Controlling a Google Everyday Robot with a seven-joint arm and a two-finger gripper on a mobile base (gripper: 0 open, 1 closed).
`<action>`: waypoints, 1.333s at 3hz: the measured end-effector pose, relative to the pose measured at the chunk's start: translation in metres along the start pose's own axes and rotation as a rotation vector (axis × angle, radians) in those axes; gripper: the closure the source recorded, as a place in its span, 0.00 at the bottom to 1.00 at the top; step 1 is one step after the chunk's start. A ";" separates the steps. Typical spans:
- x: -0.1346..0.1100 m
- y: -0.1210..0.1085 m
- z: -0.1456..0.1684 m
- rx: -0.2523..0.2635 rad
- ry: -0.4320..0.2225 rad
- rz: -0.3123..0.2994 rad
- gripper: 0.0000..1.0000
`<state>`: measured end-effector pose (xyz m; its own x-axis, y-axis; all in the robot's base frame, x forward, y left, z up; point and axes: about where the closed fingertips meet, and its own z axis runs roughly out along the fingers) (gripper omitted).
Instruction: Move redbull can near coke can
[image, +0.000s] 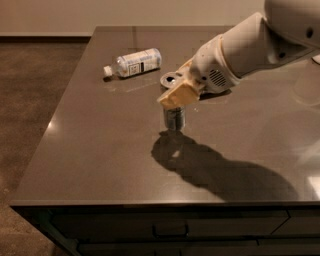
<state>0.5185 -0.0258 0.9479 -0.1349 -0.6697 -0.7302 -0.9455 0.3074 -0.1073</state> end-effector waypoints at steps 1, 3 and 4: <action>0.013 -0.047 -0.023 0.077 0.006 0.048 1.00; 0.046 -0.123 -0.035 0.143 0.011 0.158 1.00; 0.056 -0.144 -0.033 0.150 0.000 0.199 1.00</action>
Offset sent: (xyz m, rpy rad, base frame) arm 0.1194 -0.1179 0.0047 0.0010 0.0150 -0.2633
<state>0.6376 -0.1304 0.9447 -0.3136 -0.5861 -0.7471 -0.8459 0.5299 -0.0606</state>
